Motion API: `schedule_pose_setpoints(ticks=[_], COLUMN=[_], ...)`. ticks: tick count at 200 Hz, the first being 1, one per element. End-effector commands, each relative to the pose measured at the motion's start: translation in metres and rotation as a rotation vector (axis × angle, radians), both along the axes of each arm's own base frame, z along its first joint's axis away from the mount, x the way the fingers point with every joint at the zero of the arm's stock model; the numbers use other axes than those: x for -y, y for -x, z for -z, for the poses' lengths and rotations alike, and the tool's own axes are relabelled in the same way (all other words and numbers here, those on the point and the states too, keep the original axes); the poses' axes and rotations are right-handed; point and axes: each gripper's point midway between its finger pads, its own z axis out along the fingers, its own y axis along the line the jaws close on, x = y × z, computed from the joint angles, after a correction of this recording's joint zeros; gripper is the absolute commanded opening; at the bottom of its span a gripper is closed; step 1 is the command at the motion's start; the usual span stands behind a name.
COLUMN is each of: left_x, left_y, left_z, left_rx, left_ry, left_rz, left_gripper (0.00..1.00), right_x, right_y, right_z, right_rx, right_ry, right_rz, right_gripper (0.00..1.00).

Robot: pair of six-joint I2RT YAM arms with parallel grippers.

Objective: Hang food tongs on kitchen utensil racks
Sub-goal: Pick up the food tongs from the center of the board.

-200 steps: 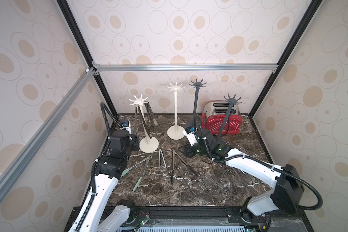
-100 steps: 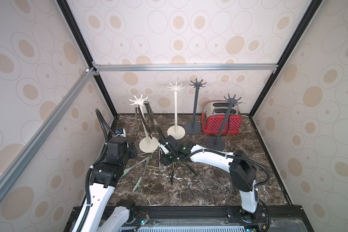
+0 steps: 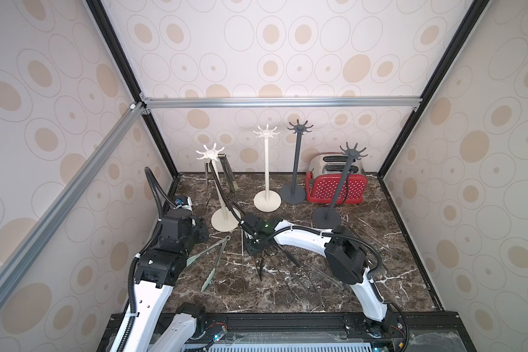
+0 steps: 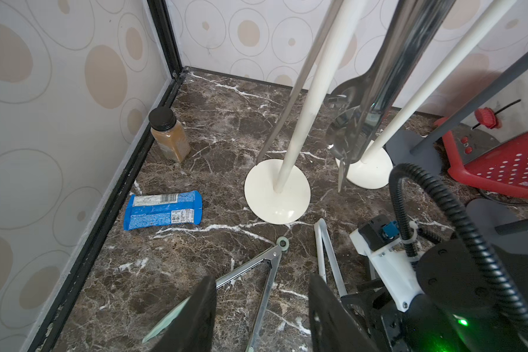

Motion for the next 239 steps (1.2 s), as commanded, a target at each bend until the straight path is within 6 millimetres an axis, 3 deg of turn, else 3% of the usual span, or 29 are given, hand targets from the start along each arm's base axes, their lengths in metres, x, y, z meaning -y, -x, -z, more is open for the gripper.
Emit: schedule_pose_setpoints(ticks=[1,77,162,207,239], left_x=[-0.001,0.000,-0.001,-0.003,-0.004], left_y=[0.003,0.005,0.010,0.012,0.015], left_z=[0.003,0.000,-0.002,-0.003,-0.006], left_rx=[-0.008,0.007,0.018,0.019,0.030], left_ry=[0.008,0.011,0.007,0.004,0.003], left_rz=[-0.006,0.006,0.004,-0.002,0.000], left_gripper=[0.49,0.50,0.51,0.51,0.51], right_x=[0.004,0.005,0.009,-0.002,-0.005], right_y=[0.000,0.005,0.011,0.017,0.018], right_z=[0.008,0.030,0.034,0.011,-0.035], right_rx=[-0.010,-0.038,-0.060,-0.043,0.051], right_ry=[0.048,0.118,0.135,0.058,-0.074], right_rz=[0.024,0.044,0.046,-0.001,-0.056], right_gripper=[0.39,0.29,0.00,0.00,0.00])
